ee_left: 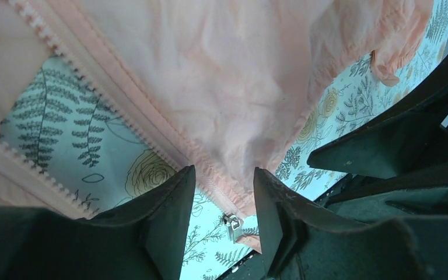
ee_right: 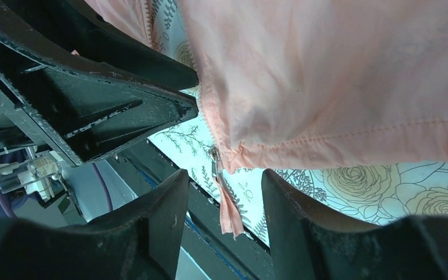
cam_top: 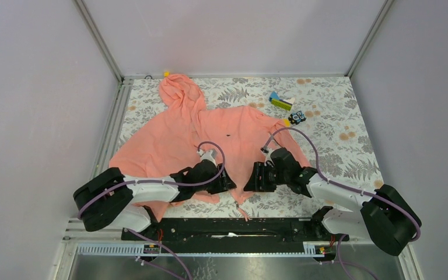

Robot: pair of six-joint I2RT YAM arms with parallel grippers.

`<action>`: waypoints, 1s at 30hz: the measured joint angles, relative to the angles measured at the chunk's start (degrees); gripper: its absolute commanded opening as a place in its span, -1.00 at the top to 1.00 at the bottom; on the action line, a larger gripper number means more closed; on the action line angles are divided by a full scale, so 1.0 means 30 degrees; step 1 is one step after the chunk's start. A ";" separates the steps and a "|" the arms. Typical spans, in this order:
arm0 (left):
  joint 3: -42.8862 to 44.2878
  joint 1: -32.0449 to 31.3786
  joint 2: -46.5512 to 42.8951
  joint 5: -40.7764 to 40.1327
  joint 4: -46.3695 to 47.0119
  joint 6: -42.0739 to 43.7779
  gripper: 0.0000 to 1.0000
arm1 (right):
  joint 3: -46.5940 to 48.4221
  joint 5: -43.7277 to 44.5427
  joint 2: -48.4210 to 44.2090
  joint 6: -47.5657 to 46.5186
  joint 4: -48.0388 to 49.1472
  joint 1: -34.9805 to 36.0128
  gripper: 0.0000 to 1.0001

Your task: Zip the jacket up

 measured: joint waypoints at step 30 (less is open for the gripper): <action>-0.1355 -0.1741 0.3577 -0.2477 0.7016 -0.4838 0.74 | -0.1668 0.3818 -0.2754 -0.2725 0.2557 0.0357 0.11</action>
